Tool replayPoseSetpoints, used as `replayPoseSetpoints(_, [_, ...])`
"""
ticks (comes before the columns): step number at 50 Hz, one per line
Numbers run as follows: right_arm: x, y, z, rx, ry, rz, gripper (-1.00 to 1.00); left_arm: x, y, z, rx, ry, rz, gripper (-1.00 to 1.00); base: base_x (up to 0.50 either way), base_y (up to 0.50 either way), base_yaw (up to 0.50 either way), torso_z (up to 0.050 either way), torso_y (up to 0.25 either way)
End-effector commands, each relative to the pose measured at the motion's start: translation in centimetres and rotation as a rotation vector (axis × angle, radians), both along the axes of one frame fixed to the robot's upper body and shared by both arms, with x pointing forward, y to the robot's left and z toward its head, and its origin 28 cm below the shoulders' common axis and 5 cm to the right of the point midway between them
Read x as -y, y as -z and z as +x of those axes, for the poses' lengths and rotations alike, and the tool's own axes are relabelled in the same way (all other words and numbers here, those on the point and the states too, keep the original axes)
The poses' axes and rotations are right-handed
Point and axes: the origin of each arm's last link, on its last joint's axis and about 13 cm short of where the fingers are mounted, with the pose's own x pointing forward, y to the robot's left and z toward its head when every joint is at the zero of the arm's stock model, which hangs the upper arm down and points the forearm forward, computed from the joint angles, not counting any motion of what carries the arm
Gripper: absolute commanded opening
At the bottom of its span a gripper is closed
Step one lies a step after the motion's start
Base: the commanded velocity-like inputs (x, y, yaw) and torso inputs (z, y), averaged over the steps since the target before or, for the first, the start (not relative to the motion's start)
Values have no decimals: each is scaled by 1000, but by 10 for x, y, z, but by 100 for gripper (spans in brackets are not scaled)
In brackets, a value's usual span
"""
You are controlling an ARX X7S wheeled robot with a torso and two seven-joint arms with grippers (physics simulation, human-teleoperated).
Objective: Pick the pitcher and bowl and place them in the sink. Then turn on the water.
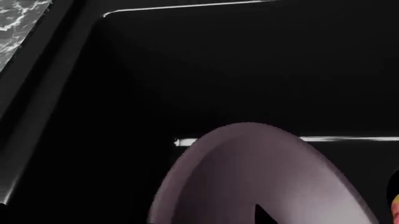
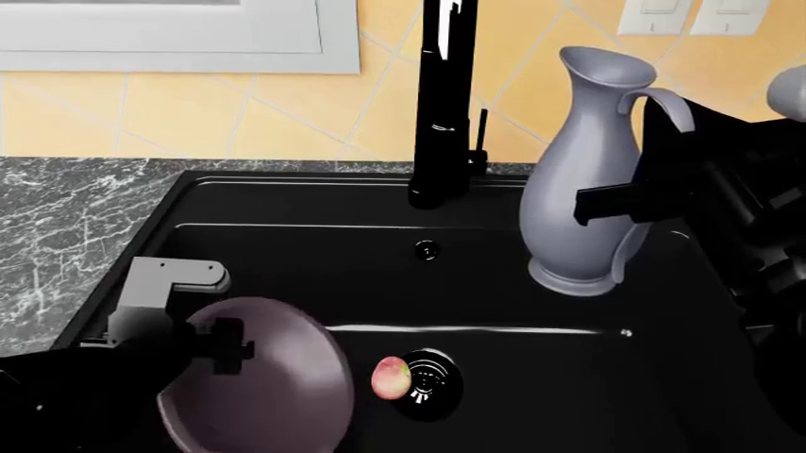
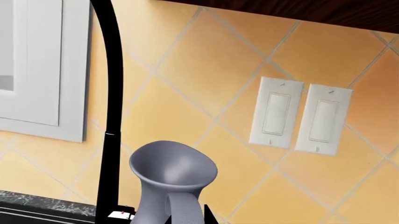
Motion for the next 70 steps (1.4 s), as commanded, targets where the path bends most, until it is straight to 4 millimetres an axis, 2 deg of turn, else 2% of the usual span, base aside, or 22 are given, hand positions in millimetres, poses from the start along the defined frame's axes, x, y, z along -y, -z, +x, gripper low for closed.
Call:
replayPoseSetpoints(1, [1, -5, 1, 36, 18, 0, -100, -1, 8, -2, -39, -10, -20, 100, 0, 0, 0, 0, 0])
replayPoseSetpoints(10, [2, -4, 1, 35, 18, -1, -100, -1, 7, -3, -33, -13, -18, 100, 0, 0, 0, 0, 0])
replayPoseSetpoints(15, [1, -4, 1, 34, 18, -1, -100, -2, -1, -2, -1, -18, -19, 100, 0, 0, 0, 0, 0])
replayPoseSetpoints(20, [1, -2, 2, 28, 18, -4, -100, 0, -31, -7, 112, -10, -28, 100, 0, 0, 0, 0, 0])
replayPoseSetpoints(25, [1, 0, 4, 18, 20, -10, -100, 5, -75, -21, 272, 24, -35, 100, 0, 0, 0, 0, 0])
replayPoseSetpoints(29, [1, 2, 4, 10, 22, -12, -100, 10, -104, -34, 374, 39, -18, 100, 0, 0, 0, 0, 0])
replayPoseSetpoints(37, [2, 7, 6, -18, 33, -18, -100, 18, -140, -54, 522, 61, -29, 100, 0, 0, 0, 0, 0])
replayPoseSetpoints(46, [4, 18, 12, -65, 47, -26, -100, 16, -166, -68, 633, 46, -40, 100, 0, 0, 0, 0, 0])
replayPoseSetpoints(56, [4, 34, 17, -134, 55, -46, -100, 14, -177, -76, 691, 30, -52, 100, 0, 0, 0, 0, 0])
replayPoseSetpoints(70, [4, 61, 24, -218, 53, -53, -100, 12, -174, -74, 708, 8, -44, 100, 0, 0, 0, 0, 1])
